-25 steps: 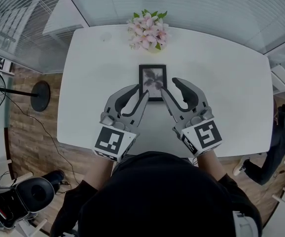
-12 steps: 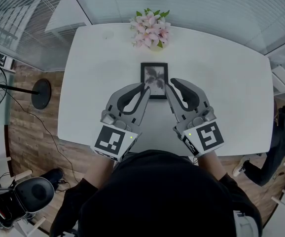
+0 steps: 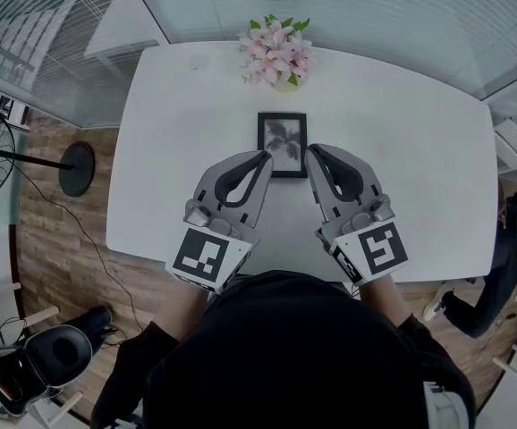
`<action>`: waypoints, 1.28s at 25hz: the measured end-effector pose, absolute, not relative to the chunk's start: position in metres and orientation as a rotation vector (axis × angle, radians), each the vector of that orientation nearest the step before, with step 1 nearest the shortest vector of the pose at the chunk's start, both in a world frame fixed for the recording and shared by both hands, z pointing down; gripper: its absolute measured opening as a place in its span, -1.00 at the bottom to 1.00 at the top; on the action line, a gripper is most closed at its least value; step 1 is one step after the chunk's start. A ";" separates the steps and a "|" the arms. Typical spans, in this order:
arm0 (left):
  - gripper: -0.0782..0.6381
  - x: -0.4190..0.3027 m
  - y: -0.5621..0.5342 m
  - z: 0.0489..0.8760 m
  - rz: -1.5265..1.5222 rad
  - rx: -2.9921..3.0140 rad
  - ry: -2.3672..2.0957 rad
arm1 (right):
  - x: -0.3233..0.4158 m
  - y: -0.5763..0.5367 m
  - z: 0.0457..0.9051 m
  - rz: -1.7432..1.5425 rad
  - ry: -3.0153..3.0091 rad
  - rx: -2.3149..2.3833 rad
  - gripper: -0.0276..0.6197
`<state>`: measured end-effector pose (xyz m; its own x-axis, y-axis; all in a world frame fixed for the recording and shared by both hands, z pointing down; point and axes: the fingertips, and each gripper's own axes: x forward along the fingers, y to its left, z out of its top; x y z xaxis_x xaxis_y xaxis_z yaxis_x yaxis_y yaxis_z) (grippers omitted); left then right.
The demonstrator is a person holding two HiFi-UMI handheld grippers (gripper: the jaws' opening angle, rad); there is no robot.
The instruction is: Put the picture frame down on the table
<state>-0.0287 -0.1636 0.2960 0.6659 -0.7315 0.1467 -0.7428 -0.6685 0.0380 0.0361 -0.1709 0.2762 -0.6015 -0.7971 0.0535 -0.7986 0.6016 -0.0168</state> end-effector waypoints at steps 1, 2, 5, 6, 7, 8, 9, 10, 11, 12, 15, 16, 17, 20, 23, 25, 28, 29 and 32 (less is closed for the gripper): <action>-0.73 -0.028 -0.164 0.294 0.175 2.783 -1.234 | 0.036 -0.170 0.275 0.063 -2.779 1.384 -0.89; -0.73 -0.027 -0.164 0.291 0.159 2.793 -1.234 | 0.035 -0.170 0.274 0.072 -2.786 1.383 -0.89; -0.74 -0.024 -0.164 0.283 0.130 2.815 -1.231 | 0.036 -0.169 0.272 0.063 -2.788 1.383 -0.89; -0.74 -0.023 -0.163 0.281 0.124 2.823 -1.228 | 0.037 -0.169 0.272 0.050 -2.781 1.389 -0.89; -0.74 -0.022 -0.163 0.279 0.116 2.831 -1.226 | 0.038 -0.169 0.272 0.044 -2.776 1.394 -0.89; -0.74 -0.022 -0.162 0.279 0.111 2.834 -1.223 | 0.038 -0.169 0.272 0.043 -2.773 1.394 -0.89; -0.74 -0.022 -0.162 0.279 0.111 2.830 -1.219 | 0.037 -0.168 0.271 0.045 -2.777 1.389 -0.89; -0.74 -0.023 -0.161 0.279 0.109 2.826 -1.216 | 0.034 -0.166 0.270 0.051 -2.786 1.378 -0.90; -0.74 -0.022 -0.161 0.277 0.103 2.828 -1.214 | 0.032 -0.164 0.269 0.058 -2.796 1.366 -0.90; -0.74 -0.022 -0.161 0.276 0.099 2.831 -1.213 | 0.031 -0.163 0.267 0.057 -2.801 1.360 -0.90; -0.74 -0.025 -0.159 0.282 0.137 2.821 -1.211 | 0.034 -0.163 0.263 0.014 -2.807 1.379 -0.90; -0.74 -0.025 -0.159 0.283 0.144 2.819 -1.211 | 0.033 -0.163 0.262 0.021 -2.816 1.382 -0.90; -0.74 -0.025 -0.160 0.283 0.144 2.819 -1.212 | 0.031 -0.162 0.261 0.037 -2.825 1.376 -0.90; -0.74 -0.022 -0.161 0.275 0.100 2.838 -1.220 | 0.028 -0.160 0.259 0.054 -2.844 1.359 -0.90; -0.74 -0.022 -0.161 0.272 0.080 2.841 -1.224 | 0.029 -0.160 0.258 0.049 -2.844 1.366 -0.90; -0.74 -0.025 -0.160 0.277 0.112 2.825 -1.223 | 0.028 -0.159 0.258 0.067 -2.847 1.369 -0.90; -0.74 -0.025 -0.159 0.277 0.115 2.822 -1.227 | 0.028 -0.159 0.257 0.078 -2.851 1.370 -0.90; -0.74 -0.025 -0.159 0.278 0.115 2.820 -1.229 | 0.028 -0.159 0.257 0.076 -2.850 1.372 -0.90; -0.74 -0.027 -0.159 0.282 0.136 2.812 -1.229 | 0.029 -0.159 0.258 0.077 -2.844 1.380 -0.90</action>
<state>-0.0265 -0.1593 0.2821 0.6764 -0.7284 0.1090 -0.7346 -0.6779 0.0286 0.0291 -0.1595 0.2576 -0.6187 -0.7856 0.0025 -0.7846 0.6178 -0.0525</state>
